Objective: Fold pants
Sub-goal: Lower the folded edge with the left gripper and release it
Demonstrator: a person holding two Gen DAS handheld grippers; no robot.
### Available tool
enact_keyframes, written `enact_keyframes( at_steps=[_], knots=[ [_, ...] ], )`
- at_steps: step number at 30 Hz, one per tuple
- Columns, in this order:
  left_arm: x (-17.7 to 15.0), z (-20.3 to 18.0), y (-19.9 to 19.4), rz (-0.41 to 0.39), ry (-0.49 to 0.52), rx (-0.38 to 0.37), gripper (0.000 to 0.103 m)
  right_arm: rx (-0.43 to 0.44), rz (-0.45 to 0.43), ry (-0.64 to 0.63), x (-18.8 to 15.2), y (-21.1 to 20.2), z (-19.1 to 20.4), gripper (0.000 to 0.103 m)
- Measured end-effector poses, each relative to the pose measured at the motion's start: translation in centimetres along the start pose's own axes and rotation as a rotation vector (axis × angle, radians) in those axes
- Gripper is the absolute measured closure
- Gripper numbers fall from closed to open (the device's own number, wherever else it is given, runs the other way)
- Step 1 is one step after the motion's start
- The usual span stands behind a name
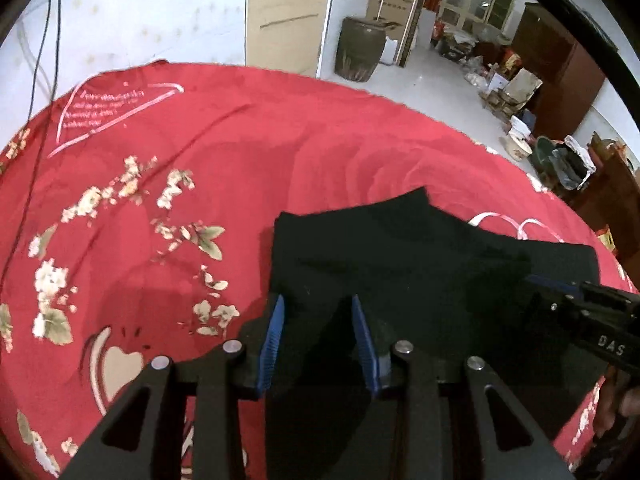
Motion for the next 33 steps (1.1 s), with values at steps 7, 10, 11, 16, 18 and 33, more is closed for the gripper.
enact_keyframes(
  at_steps=[7,10,11,16,18,33],
  knots=[
    [0.1,0.0,-0.9,-0.008,0.001,0.01,0.064,-0.011,-0.003,-0.033,-0.8,-0.9,0.2,0.084],
    [0.9,-0.1,-2.4,-0.025,0.0,0.046,0.064,-0.005,-0.001,-0.036,-2.0,-2.2,0.4,0.079],
    [1.1,-0.3,-3.1,-0.036,0.0,0.053,0.064,-0.002,-0.003,-0.04,-2.5,-2.7,0.5,0.076],
    [0.6,-1.6,-5.7,-0.06,-0.01,0.051,0.064,-0.008,0.012,-0.063,-6.2,-4.2,1.4,0.068],
    [-0.8,-2.2,-6.2,-0.041,-0.004,0.05,0.064,-0.008,0.022,-0.069,-7.6,-4.6,1.5,0.068],
    [-9.0,-5.9,-9.4,0.093,-0.025,0.069,0.064,-0.042,0.059,-0.003,-10.6,-10.7,-1.0,0.068]
  ],
)
Point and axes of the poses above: each gripper's, at about its wrist camera, not at the fingertips, and y roughly the way its jaws point, z to its left, x to its top, the point moved 4 cm from there along y, roughly the way its jaws point, and after that the axes turned 11 degrees about -x, right-handed, at the moved point
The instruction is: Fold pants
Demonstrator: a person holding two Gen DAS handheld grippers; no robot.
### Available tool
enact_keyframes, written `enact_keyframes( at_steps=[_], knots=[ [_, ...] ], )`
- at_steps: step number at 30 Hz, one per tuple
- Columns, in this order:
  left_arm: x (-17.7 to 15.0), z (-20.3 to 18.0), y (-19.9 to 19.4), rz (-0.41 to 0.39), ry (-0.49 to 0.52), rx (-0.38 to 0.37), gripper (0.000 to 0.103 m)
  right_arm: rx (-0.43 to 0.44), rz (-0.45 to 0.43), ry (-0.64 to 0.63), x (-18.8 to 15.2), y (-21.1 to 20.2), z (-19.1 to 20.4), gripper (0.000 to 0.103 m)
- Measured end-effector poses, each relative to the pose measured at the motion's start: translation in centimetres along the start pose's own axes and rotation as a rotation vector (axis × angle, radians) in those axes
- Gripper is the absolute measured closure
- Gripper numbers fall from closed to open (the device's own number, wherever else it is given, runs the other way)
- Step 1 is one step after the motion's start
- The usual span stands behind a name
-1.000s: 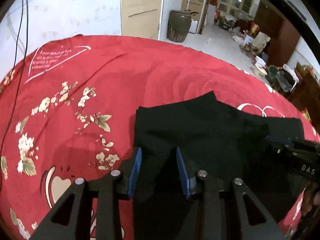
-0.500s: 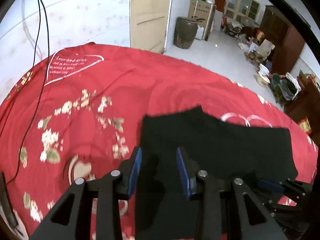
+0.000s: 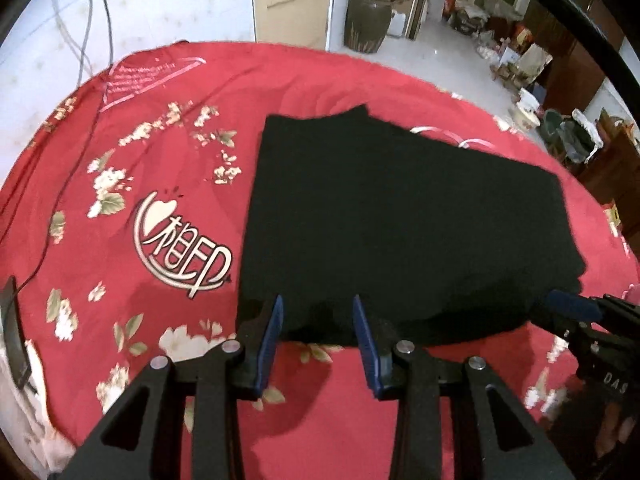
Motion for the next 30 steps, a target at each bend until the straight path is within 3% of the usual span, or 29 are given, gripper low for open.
enact_keyframes(
  at_steps=[12,15,30],
  knots=[
    [-1.6,-3.3,-8.6,-0.088,0.045,-0.009,0.064,0.064,-0.08,0.069,-2.6,-7.8,0.0,0.068],
    [-1.7,-3.9,-10.1,-0.111,0.063,-0.004,0.064,0.072,-0.097,0.071,-3.3,-9.3,0.0,0.061],
    [-2.4,-6.3,-13.8,-0.169,0.108,-0.018,0.064,0.089,-0.148,0.092,-4.0,-12.7,-0.6,0.06]
  ],
)
Point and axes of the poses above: each gripper's, at about its wrist camera, not at the fingertips, and y roughly the way its jaws point, z to its left, x to its top, the point moved 4 cm from there along y, roughly the way its jaws point, and after that the axes turned 11 degrees about -x, right-handed, at the moved point
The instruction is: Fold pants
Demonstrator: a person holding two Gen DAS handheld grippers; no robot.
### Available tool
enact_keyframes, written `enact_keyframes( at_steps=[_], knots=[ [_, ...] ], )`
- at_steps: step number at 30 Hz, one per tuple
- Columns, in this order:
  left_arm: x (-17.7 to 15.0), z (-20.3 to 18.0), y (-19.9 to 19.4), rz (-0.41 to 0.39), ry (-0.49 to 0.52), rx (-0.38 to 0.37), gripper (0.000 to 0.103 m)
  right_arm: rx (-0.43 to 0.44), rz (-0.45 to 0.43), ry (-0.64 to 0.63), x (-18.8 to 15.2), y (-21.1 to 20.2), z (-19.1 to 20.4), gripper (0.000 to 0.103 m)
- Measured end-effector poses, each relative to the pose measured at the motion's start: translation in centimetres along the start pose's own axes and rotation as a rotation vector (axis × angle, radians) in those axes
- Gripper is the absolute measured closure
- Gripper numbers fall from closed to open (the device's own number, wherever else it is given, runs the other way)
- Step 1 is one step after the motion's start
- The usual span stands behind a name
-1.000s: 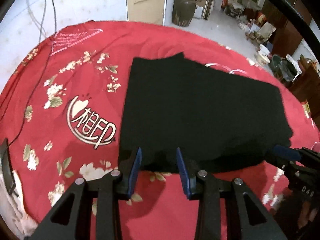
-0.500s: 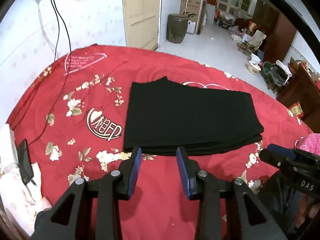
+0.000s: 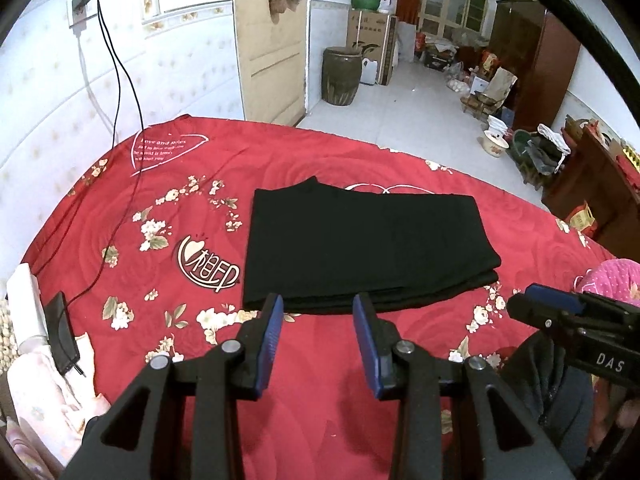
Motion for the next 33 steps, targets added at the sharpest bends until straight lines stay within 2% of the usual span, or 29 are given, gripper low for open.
enact_keyframes(
  at_steps=[14,24,30,33],
  knots=[
    [0.1,-0.8,1.0,0.021,0.014,0.001,0.064,0.012,-0.001,0.125,0.2,1.3,-3.0,0.059],
    [0.0,-1.0,3.5,0.068,0.013,0.002,0.064,0.018,0.081,0.254,-0.1,5.1,-6.0,0.055],
    [0.3,-1.0,5.2,0.096,0.013,-0.005,0.064,0.007,0.15,0.355,-0.1,8.2,-8.0,0.042],
    [0.4,-0.8,6.2,0.111,0.009,-0.009,0.064,-0.007,0.193,0.413,-0.1,10.3,-9.0,0.041]
  ],
)
Point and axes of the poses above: each gripper's, at about its wrist camera, not at the fingertips, and y roughly the way its jaws point, z to its left, x to its top, the point moved 4 cm from there along y, roughly the way its jaws point, and after that the axes turned 11 degrees about -x, right-handed, at the moved point
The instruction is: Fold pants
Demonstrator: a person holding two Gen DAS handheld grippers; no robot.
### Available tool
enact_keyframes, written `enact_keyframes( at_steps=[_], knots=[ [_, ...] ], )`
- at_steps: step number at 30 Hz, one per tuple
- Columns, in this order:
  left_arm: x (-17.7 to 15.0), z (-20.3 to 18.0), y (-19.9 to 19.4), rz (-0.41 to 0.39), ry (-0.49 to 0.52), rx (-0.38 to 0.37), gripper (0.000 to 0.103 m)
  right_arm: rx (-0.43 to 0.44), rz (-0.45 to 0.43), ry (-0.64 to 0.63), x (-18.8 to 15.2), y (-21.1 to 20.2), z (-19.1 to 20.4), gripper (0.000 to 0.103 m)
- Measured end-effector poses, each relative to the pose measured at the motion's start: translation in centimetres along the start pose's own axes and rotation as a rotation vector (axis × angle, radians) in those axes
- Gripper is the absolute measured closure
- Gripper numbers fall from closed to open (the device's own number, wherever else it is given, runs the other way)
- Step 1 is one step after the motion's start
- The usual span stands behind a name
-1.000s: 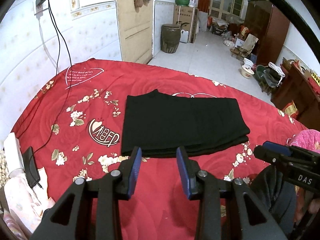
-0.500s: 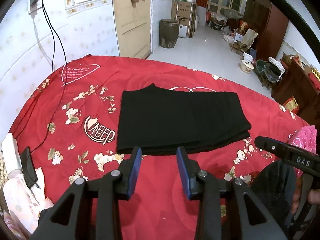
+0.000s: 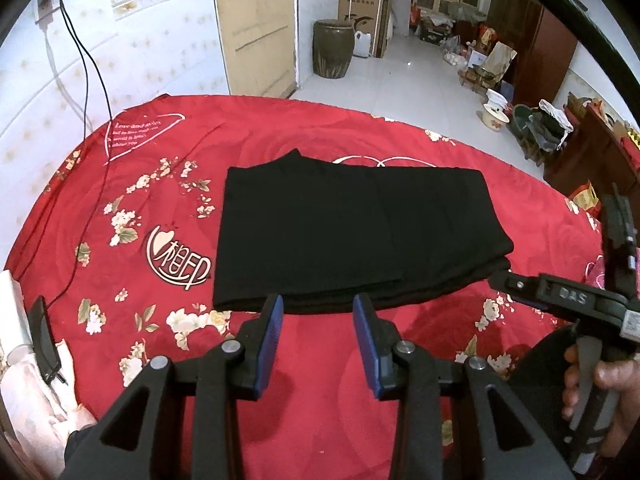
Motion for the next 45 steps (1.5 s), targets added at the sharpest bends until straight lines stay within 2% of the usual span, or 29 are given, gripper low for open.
enact_keyframes(
  at_steps=[5,11,14,16,19,23,30,32,34,40,42,45],
  knots=[
    [0.4,0.7,1.3,0.016,-0.018,-0.002,0.064,-0.035,0.08,0.153,1.3,2.9,-1.5,0.041],
    [0.7,1.8,2.6,0.03,-0.044,0.001,0.064,-0.093,0.125,0.282,1.7,5.6,-3.5,0.041],
    [0.6,2.4,3.2,0.041,-0.06,0.004,0.064,-0.072,0.059,0.315,2.2,5.1,-3.8,0.036],
    [0.4,2.8,3.7,0.051,-0.071,0.003,0.064,-0.041,-0.003,0.328,2.7,4.6,-4.2,0.036],
    [0.2,3.2,4.2,0.062,-0.081,0.002,0.064,0.014,-0.025,0.418,2.9,4.4,-5.7,0.035],
    [-0.3,3.6,4.7,0.078,-0.093,0.001,0.064,0.035,-0.119,0.447,2.7,2.5,-6.0,0.035],
    [-0.7,4.3,5.2,0.092,-0.112,0.005,0.064,0.001,-0.114,0.473,3.7,3.6,-6.3,0.036],
    [-0.8,4.4,5.2,0.093,-0.116,0.003,0.064,-0.042,-0.1,0.477,3.8,3.5,-6.1,0.042],
    [-0.8,4.5,5.2,0.09,-0.118,0.001,0.064,-0.079,-0.086,0.488,3.7,3.4,-6.4,0.068],
    [-1.3,5.3,5.3,0.093,-0.14,0.003,0.064,-0.128,-0.059,0.453,4.2,3.6,-6.0,0.075],
    [-1.4,5.6,5.3,0.089,-0.147,0.004,0.064,-0.131,-0.091,0.414,4.6,2.2,-5.1,0.079],
    [-1.5,6.0,5.4,0.083,-0.157,0.002,0.064,-0.138,-0.12,0.333,5.1,1.3,-3.6,0.08]
  ],
)
Point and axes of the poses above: each gripper's, at about its wrist camera, not at the fingertips, and y roughly the way its jaws point, z to its left, x to its top, the point moved 4 cm from there along y, roughly the way its jaws point, and after that the axes turned 11 degrees about -x, right-handed, at the moved point
